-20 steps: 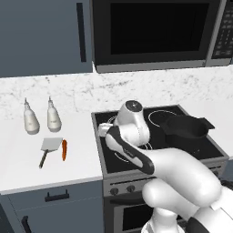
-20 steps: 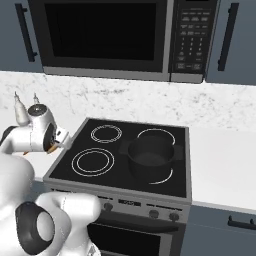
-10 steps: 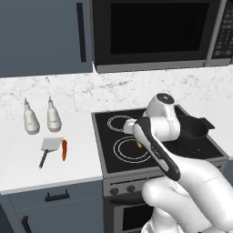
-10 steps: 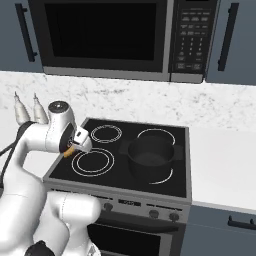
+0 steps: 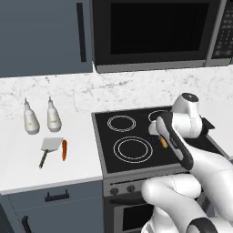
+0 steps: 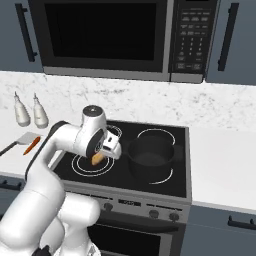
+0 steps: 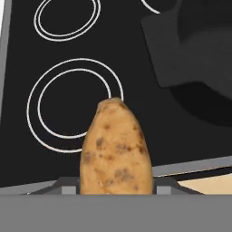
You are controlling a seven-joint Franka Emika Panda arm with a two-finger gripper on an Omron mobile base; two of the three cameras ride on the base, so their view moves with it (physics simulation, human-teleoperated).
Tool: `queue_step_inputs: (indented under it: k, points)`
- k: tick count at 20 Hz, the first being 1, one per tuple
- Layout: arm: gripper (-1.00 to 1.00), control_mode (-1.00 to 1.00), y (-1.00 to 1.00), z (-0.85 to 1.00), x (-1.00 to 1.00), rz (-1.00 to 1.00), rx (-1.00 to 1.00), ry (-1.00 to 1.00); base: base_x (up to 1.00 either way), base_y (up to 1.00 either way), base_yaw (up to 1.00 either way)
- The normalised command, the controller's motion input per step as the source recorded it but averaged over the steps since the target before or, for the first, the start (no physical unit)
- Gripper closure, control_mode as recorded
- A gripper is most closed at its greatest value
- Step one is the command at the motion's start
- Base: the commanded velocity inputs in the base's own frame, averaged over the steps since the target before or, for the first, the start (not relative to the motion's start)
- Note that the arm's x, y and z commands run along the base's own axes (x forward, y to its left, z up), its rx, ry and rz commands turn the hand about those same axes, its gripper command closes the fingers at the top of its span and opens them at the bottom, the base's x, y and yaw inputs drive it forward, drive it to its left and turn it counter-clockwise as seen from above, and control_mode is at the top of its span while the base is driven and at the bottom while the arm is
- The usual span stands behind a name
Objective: Put the carrot and potato in the pot. Retrieve the spatula and lightly stir the vegetables in the pot.
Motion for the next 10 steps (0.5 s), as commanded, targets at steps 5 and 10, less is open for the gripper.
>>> queue_step_inputs:
  k: [5, 10]
  points:
    - [1.0, -1.0, -1.0, 0.05, 0.32, -0.01, 0.0, 0.21, 0.0, 0.0, 0.0]
    - [1.0, -1.0, -0.89, 0.06, 0.58, -0.01, 0.0, 0.06, 0.0, 0.0, 0.0]
